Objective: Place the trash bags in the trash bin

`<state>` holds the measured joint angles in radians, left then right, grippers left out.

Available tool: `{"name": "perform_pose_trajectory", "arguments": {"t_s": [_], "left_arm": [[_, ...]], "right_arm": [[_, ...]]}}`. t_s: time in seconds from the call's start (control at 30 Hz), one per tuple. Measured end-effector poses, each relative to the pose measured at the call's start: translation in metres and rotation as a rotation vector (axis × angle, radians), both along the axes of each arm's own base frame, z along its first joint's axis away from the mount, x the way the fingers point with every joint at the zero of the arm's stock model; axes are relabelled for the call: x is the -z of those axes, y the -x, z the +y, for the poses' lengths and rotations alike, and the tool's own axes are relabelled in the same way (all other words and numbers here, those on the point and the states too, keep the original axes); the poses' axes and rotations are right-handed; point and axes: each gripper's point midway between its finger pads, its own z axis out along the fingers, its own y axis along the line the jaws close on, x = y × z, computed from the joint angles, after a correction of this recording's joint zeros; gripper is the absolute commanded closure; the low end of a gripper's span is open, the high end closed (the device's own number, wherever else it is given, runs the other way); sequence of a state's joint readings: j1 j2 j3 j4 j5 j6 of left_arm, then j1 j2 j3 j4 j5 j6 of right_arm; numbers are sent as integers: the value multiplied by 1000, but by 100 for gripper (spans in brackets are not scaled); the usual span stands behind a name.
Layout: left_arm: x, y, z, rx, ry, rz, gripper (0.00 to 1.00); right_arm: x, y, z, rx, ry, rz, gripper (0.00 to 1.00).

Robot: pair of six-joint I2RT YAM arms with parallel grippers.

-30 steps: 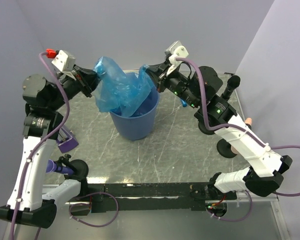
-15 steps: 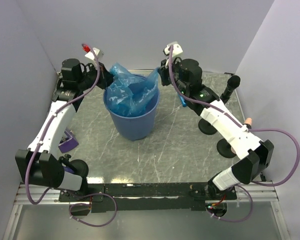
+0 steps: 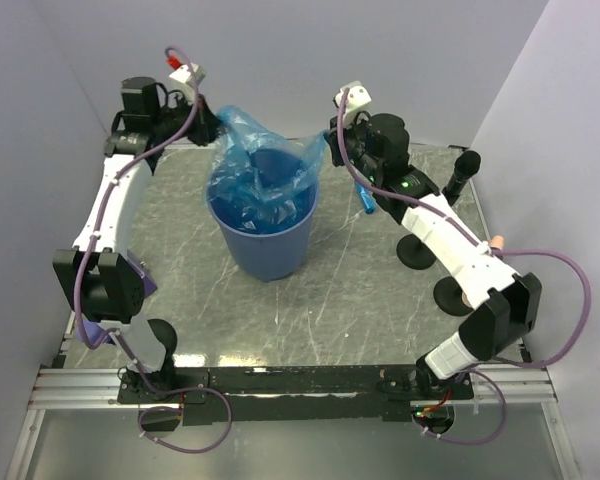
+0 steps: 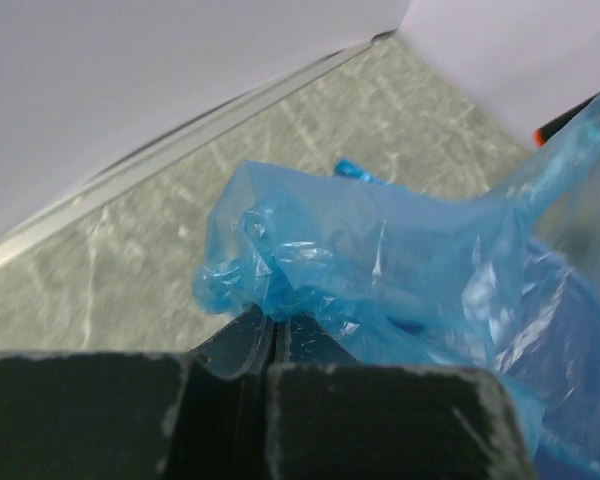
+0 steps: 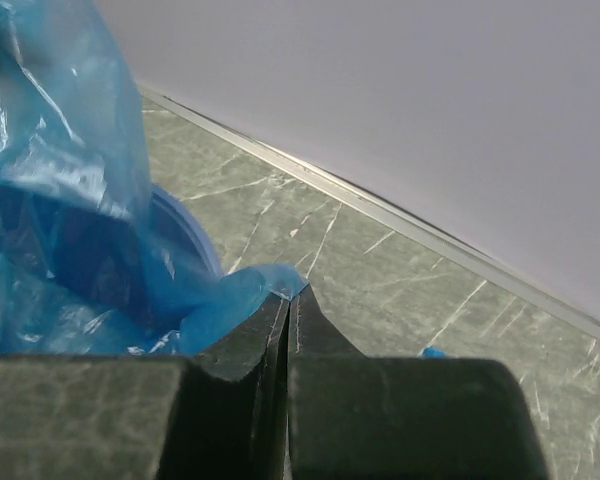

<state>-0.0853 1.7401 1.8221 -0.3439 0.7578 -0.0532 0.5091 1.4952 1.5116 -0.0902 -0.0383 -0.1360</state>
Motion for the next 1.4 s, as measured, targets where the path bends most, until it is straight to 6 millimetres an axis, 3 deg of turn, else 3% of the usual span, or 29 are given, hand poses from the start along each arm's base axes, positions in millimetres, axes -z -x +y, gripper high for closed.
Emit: {"name": "perform_pose_trajectory", "arguments": {"t_s": [0.23, 0.33, 0.47, 0.63, 0.83, 0.93, 1.0, 1.07, 1.13, 1.27, 1.4], "left_arm": [[30, -5, 65, -107, -77, 99, 99], [53, -3, 73, -105, -107, 166, 99], [97, 3, 75, -83, -115, 309, 99], [144, 22, 72, -40, -103, 482, 100], [177, 67, 64, 12, -69, 633, 99], [175, 92, 60, 28, -61, 654, 97], [166, 104, 59, 37, -62, 628, 70], [152, 111, 60, 41, -79, 569, 55], [138, 115, 64, 40, -99, 507, 44], [116, 118, 88, 29, -163, 386, 33], [104, 118, 116, 26, -244, 285, 19]], "right_arm": [[21, -39, 17, -35, 29, 29, 100], [41, -58, 25, -50, 48, 66, 100], [77, -74, 28, -69, 82, 150, 100], [109, -67, 25, -103, 117, 243, 100], [137, -33, 19, -160, 136, 337, 100], [142, -10, 13, -179, 140, 373, 86], [139, 6, 9, -197, 139, 380, 67], [132, 19, 4, -215, 147, 373, 55], [121, 29, 1, -241, 161, 352, 47], [92, 45, -7, -320, 167, 304, 32], [57, 46, -9, -394, 130, 242, 28]]}}
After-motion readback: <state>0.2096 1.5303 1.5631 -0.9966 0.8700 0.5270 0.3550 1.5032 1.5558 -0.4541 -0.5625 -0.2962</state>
